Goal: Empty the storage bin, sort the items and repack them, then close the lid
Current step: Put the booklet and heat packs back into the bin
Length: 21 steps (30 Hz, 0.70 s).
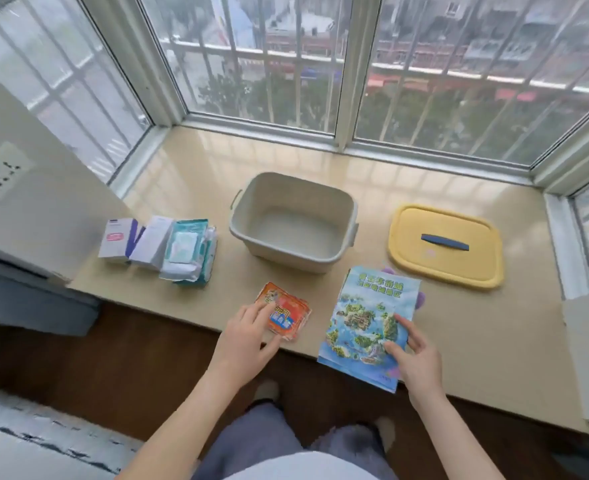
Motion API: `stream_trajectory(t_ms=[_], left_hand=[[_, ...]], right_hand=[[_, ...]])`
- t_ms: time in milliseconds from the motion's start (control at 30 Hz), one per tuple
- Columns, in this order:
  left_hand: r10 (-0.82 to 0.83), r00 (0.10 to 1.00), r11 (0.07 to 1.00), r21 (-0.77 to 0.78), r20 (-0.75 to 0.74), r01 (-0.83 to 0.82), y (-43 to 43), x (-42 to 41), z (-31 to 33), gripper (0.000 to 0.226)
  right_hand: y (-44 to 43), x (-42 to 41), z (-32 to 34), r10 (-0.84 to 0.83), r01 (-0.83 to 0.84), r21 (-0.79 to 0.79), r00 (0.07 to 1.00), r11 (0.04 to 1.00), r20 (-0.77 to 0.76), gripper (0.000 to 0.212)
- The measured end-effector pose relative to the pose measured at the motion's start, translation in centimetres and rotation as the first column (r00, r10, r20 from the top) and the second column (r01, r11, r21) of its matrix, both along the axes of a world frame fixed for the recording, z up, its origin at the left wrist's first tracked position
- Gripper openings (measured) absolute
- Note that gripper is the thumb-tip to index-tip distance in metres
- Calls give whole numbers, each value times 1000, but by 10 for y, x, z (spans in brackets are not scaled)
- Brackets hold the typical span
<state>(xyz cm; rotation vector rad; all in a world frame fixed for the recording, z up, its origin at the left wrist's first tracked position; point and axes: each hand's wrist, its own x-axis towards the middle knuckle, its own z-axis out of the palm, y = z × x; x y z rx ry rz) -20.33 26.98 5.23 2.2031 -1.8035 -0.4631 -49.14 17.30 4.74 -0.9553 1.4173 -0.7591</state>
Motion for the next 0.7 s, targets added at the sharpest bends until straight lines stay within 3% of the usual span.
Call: stream_trajectory(t_ms=[200,433,700], left_hand=[[-160,987,986,52,-24,161,-17,87,-21,67],[-272,948,952,99,-168,290,-70,105,-87,72],[-434,892,871,195,-126,452,-127,100,-203,70]], right_hand=[[22,59,-21,-113,117,32,987,993,-112,53],[35,87,-81,-164,185,80,962,979,-218,57],[24,103,-168,-169,180,56,971,982,-167,53]])
